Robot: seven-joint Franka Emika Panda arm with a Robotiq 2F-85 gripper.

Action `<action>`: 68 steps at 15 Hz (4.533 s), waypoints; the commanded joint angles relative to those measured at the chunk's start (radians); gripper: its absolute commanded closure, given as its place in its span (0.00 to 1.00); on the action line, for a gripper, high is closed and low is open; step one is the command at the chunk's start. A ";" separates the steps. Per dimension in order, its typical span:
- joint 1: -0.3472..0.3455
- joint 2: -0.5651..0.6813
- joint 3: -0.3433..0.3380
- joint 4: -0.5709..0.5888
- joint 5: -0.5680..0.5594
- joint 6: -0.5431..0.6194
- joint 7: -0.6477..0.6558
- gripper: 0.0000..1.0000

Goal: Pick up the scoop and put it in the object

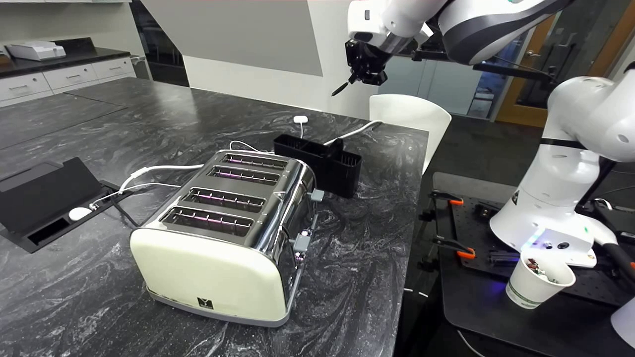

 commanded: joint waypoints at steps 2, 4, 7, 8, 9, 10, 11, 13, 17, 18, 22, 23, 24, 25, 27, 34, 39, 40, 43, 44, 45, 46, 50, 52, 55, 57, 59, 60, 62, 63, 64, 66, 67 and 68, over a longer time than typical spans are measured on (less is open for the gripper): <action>0.086 0.124 -0.001 0.156 0.122 -0.148 -0.149 1.00; 0.102 0.190 0.024 0.236 0.129 -0.243 -0.199 1.00; 0.110 0.296 0.047 0.341 0.075 -0.327 -0.227 1.00; 0.109 0.334 0.049 0.366 0.047 -0.325 -0.221 1.00; 0.108 0.368 0.049 0.386 0.023 -0.322 -0.219 1.00; 0.107 0.402 0.049 0.402 -0.010 -0.316 -0.211 1.00; 0.106 0.433 0.047 0.417 -0.031 -0.311 -0.212 1.00; 0.105 0.489 0.044 0.440 -0.081 -0.305 -0.210 1.00; 0.106 0.588 0.041 0.487 -0.160 -0.305 -0.204 1.00; 0.107 0.609 0.040 0.499 -0.187 -0.302 -0.199 1.00; 0.110 0.676 0.042 0.542 -0.246 -0.310 -0.207 1.00; 0.110 0.690 0.042 0.551 -0.250 -0.312 -0.211 1.00; 0.110 0.704 0.043 0.558 -0.252 -0.315 -0.217 1.00; 0.111 0.716 0.043 0.565 -0.252 -0.318 -0.221 1.00; 0.110 0.735 0.042 0.570 -0.252 -0.319 -0.229 1.00; 0.115 0.775 0.044 0.582 -0.252 -0.344 -0.262 1.00; 0.140 0.801 0.053 0.607 -0.268 -0.396 -0.263 1.00; 0.147 0.806 0.057 0.614 -0.272 -0.406 -0.262 0.73; 0.166 0.822 0.067 0.635 -0.274 -0.429 -0.261 0.57; 0.170 0.826 0.070 0.642 -0.273 -0.436 -0.262 0.50; 0.174 0.829 0.072 0.648 -0.274 -0.444 -0.262 0.42; 0.176 0.830 0.073 0.652 -0.275 -0.449 -0.263 0.35; 0.172 0.794 0.072 0.661 -0.265 -0.464 -0.272 0.05; 0.152 0.751 0.075 0.662 -0.232 -0.455 -0.282 0.00; 0.091 0.646 0.078 0.642 -0.092 -0.391 -0.320 0.00; 0.046 0.572 0.068 0.627 0.032 -0.338 -0.379 0.00; 0.010 0.504 0.049 0.620 0.163 -0.294 -0.450 0.00; -0.005 0.474 0.036 0.617 0.233 -0.274 -0.487 0.00; -0.025 0.425 0.009 0.618 0.385 -0.247 -0.566 0.00; -0.030 0.401 -0.006 0.613 0.462 -0.239 -0.605 0.00; -0.032 0.381 -0.020 0.610 0.541 -0.233 -0.643 0.00; -0.030 0.345 -0.044 0.591 0.692 -0.223 -0.713 0.00; -0.026 0.333 -0.053 0.584 0.766 -0.223 -0.747 0.00; -0.023 0.320 -0.062 0.573 0.839 -0.221 -0.780 0.00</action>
